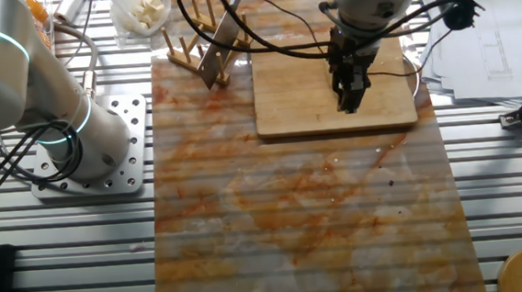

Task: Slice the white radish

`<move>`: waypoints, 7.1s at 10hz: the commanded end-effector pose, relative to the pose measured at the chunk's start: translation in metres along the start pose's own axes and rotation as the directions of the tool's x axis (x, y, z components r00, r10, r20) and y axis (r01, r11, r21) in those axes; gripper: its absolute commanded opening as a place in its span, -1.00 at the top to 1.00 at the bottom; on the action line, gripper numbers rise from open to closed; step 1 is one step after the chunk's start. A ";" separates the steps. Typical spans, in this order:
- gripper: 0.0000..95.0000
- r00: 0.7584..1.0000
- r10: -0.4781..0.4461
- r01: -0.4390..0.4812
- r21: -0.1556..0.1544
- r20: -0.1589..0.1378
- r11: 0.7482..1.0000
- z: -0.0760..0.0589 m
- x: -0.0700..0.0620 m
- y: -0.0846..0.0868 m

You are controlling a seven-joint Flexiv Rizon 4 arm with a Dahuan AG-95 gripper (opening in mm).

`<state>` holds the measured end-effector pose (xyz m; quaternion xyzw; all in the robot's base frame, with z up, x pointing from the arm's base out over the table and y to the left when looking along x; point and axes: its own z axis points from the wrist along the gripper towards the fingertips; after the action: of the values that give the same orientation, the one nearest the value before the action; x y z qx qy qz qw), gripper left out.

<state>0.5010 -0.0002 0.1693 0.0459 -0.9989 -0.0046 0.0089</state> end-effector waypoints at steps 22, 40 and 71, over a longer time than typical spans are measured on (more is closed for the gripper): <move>1.00 0.996 -0.085 0.085 -0.005 -0.015 0.996 0.002 0.000 -0.001; 1.00 0.981 -0.177 0.176 -0.020 -0.080 0.984 0.006 -0.004 0.025; 0.60 0.734 -0.674 0.676 -0.010 -0.078 0.737 -0.018 0.065 0.161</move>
<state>0.4240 0.1495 0.1909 0.4085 -0.9120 0.0009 0.0383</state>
